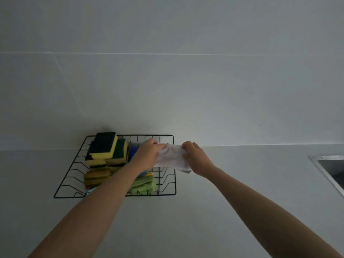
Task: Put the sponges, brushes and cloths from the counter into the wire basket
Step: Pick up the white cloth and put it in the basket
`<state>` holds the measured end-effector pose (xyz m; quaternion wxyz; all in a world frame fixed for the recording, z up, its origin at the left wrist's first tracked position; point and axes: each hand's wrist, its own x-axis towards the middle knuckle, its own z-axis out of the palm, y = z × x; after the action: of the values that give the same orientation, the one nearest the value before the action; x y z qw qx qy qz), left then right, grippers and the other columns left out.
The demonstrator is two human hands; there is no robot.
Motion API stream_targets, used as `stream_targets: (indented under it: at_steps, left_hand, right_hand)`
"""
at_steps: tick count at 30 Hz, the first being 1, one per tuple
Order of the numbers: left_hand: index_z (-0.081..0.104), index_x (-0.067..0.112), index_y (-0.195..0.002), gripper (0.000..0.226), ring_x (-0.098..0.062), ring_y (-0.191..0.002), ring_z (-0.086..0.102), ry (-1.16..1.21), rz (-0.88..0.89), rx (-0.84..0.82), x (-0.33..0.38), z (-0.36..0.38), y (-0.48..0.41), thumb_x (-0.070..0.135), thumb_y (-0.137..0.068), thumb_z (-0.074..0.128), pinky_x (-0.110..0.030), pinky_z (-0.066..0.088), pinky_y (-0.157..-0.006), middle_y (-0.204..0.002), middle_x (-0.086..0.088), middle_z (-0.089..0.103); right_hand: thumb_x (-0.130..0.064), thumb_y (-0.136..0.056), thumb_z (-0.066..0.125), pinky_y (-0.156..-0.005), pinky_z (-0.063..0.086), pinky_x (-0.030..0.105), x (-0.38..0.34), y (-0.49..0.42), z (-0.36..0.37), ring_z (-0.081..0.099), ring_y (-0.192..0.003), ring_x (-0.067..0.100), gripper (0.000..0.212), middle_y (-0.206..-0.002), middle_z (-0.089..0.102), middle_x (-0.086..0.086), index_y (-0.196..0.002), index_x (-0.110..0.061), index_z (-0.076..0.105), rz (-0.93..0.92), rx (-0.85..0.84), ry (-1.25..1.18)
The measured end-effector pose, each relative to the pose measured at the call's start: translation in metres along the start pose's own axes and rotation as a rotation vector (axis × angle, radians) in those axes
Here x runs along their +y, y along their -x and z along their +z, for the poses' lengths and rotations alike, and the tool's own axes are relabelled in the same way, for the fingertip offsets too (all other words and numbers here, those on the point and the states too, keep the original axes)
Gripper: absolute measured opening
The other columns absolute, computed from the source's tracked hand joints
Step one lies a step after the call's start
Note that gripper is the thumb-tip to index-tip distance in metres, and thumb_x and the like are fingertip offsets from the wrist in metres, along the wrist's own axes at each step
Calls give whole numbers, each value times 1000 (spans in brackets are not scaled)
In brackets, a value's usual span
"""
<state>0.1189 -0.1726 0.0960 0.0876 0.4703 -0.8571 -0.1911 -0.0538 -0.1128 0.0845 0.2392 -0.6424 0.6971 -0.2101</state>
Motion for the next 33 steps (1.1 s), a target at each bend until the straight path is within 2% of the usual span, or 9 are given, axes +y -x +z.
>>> stream_targets:
  at_steps: [3,7,11,15,19,22,26,30,33]
  left_hand:
    - [47,15,-132,43,-28,-107,46,-38,-39,-29,-31,-12,-12,1,-91,42,-37,44,-91,-117,-15,48]
    - [44,18,-133,45,-28,-107,48,-103,-90,-113,-69,-19,-31,1,-91,40,-33,42,-84,-120,-14,46]
    - [42,19,-134,53,-30,-112,48,-163,-147,-211,-98,-15,-50,-1,-86,50,-37,43,-89,-126,-14,45]
    - [37,20,-137,55,-31,-117,47,-311,-147,-260,-115,2,-63,8,-86,54,-38,41,-93,-131,-14,45]
    - [35,20,-138,52,-31,-122,42,-441,-147,-244,-121,21,-71,10,-89,50,-39,36,-100,-134,-13,43]
    - [42,20,-132,43,-29,-121,40,-527,-134,-190,-121,29,-75,12,-91,47,-40,33,-101,-130,-11,45]
    - [49,19,-124,32,-29,-124,35,-659,-114,-150,-121,33,-73,17,-91,46,-42,29,-103,-129,-11,42]
    - [40,13,-132,39,-32,-129,28,-740,-96,-170,-120,35,-71,18,-93,43,-43,28,-103,-137,-15,33]
    - [28,12,-139,48,-32,-130,27,-712,-84,-150,-118,30,-68,21,-94,41,-43,29,-103,-142,-17,29]
  right_hand:
    - [-7,-91,39,-80,39,31,-18,-34,17,52,-99,32,26,-117,49,20,-117,-5,43,4,-17,8]
    - [-7,-91,38,-81,40,33,-33,-74,39,52,-99,34,24,-119,48,20,-115,-6,43,8,-49,39]
    - [1,-88,42,-82,45,39,-38,-105,62,53,-97,35,25,-119,48,19,-112,-7,45,26,-107,75]
    - [5,-87,41,-74,40,35,-31,-123,83,49,-89,30,32,-121,44,20,-117,-6,43,16,-162,150]
    - [11,-82,47,-87,44,36,-21,-134,95,47,-112,33,46,-130,39,18,-123,-7,40,-24,-213,266]
    - [5,-83,53,-96,45,39,-16,-137,98,38,-124,31,50,-136,36,15,-128,-9,38,-50,-214,361]
    - [-3,-80,62,-100,40,41,-7,-132,105,36,-124,34,64,-137,36,16,-135,-6,31,-132,-194,568]
    - [-15,-87,54,-104,34,41,-6,-125,106,34,-125,32,60,-138,35,14,-139,-7,25,-154,-221,613]
    - [-27,-92,45,-111,28,41,-9,-122,97,22,-136,31,58,-147,26,15,-142,-11,20,-123,-252,596]
